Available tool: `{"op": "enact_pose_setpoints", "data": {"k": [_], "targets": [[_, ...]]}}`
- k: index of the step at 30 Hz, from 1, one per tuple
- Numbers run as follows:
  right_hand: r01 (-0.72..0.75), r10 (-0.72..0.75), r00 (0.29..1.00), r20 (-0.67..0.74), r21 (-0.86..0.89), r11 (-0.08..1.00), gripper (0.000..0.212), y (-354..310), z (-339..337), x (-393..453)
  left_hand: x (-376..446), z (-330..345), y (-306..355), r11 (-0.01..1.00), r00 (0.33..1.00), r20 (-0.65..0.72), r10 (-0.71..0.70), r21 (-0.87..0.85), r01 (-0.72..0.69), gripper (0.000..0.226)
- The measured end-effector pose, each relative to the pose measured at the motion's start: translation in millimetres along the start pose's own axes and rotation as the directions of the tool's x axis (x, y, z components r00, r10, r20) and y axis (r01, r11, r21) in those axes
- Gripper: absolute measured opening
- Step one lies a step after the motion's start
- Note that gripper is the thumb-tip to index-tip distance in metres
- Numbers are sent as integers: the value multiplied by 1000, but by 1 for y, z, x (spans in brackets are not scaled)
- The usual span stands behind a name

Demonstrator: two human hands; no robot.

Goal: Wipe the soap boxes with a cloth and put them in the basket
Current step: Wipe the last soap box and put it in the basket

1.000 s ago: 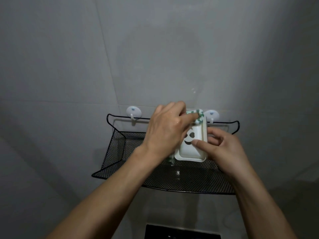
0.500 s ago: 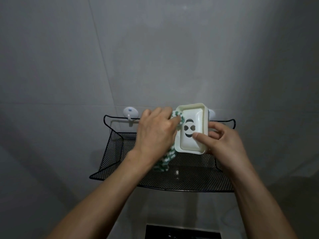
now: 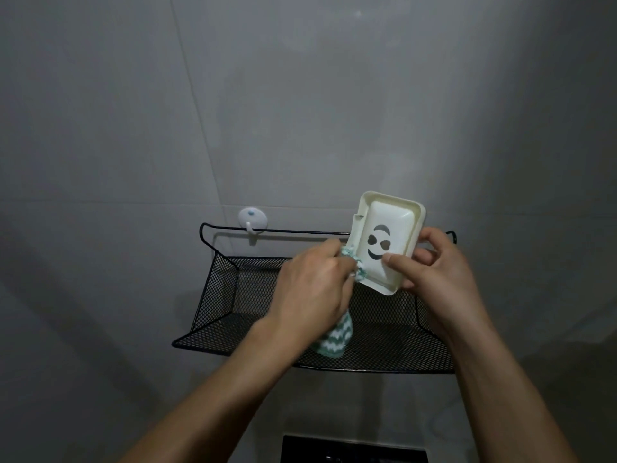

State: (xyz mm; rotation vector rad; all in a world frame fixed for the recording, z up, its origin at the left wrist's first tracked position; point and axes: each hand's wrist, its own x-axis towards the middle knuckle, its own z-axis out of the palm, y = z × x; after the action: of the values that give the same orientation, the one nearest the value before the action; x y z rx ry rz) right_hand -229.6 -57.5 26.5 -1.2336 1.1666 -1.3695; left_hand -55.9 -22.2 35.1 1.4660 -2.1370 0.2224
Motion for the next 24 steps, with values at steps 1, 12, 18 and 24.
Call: {"op": "enact_pose_setpoints", "data": {"k": [1,12,18,24], "targets": [[-5,5,1000,-1,22,1000,32,0,2,0,-3,2,6,999,1000,-17,3,-33,-3,23],[-61,61,998,0,140,988,32,4,-2,-3,-2,9,4,997,997,-11,71,24,-71,20],[-104,113,993,-22,251,962,31,8,1,-5,-11,17,16,995,998,-51,-27,-97,22,21],[-171,181,983,12,386,906,34,9,8,-8,-16,24,31,988,993,-90,-77,-139,64,26]]}}
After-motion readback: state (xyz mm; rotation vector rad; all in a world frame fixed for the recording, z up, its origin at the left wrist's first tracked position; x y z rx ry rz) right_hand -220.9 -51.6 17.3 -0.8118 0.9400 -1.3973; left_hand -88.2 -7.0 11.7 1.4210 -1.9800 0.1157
